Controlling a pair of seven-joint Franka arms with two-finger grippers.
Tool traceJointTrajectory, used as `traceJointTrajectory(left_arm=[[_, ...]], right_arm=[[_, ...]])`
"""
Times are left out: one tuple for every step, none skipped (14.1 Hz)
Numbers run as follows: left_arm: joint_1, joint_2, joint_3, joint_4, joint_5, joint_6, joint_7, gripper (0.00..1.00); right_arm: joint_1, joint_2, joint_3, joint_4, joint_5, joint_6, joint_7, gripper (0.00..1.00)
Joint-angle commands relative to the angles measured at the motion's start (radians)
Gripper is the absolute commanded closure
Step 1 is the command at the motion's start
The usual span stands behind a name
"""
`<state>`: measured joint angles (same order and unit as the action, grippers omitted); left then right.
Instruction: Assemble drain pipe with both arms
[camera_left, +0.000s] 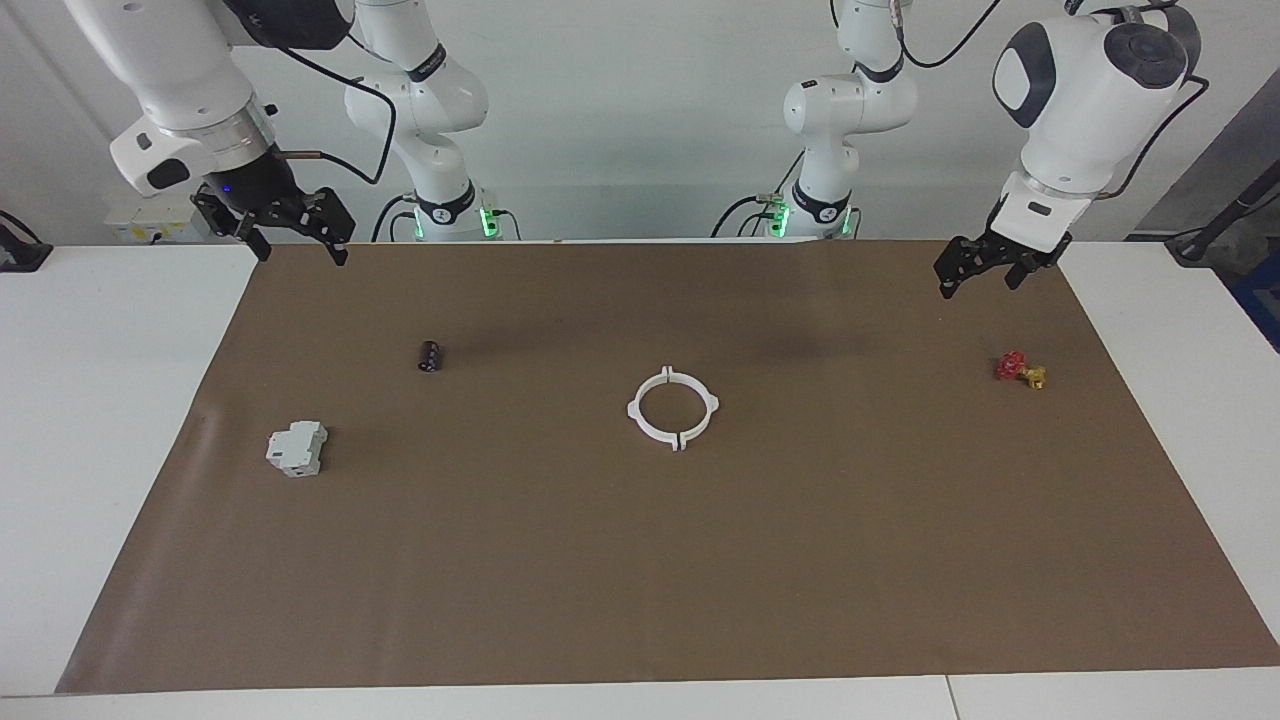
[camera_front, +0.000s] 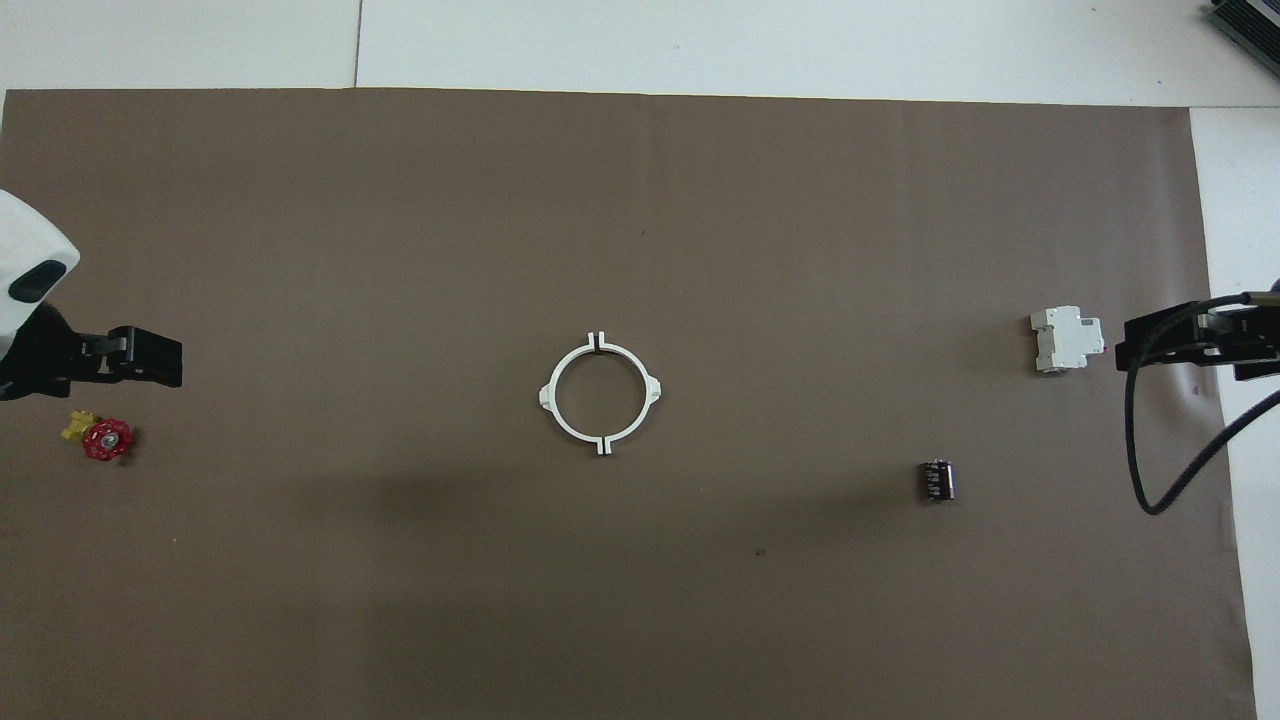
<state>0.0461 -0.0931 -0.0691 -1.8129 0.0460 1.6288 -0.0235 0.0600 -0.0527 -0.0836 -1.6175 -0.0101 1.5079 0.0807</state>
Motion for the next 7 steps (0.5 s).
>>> traceJointTrajectory(left_arm=[[-0.031, 0.018, 0.035, 0.104, -0.014, -0.121, 0.106, 0.0], [-0.043, 0.015, 0.035, 0.103, -0.014, -0.103, 0.074, 0.0], [-0.061, 0.012, 0.04, 0.101, -0.014, -0.072, 0.053, 0.0], [-0.064, 0.012, 0.055, 0.101, -0.014, -0.066, 0.053, 0.0], [-0.065, 0.009, 0.064, 0.101, -0.014, -0.063, 0.057, 0.0], [-0.069, 0.007, 0.066, 0.101, -0.015, -0.064, 0.059, 0.0], [-0.074, 0.006, 0.066, 0.096, -0.015, -0.067, 0.057, 0.0]], right_arm=[[-0.003, -0.01, 0.004, 0.001, 0.002, -0.018, 0.014, 0.0], [-0.003, -0.01, 0.004, 0.001, 0.002, -0.018, 0.013, 0.0], [-0.003, -0.01, 0.004, 0.001, 0.002, -0.018, 0.014, 0.0], [-0.003, -0.01, 0.004, 0.001, 0.002, -0.018, 0.014, 0.0], [-0.003, -0.01, 0.004, 0.002, 0.002, -0.018, 0.013, 0.0], [-0.003, -0.01, 0.004, 0.002, 0.002, -0.018, 0.013, 0.0], [-0.003, -0.01, 0.004, 0.002, 0.002, -0.018, 0.013, 0.0]])
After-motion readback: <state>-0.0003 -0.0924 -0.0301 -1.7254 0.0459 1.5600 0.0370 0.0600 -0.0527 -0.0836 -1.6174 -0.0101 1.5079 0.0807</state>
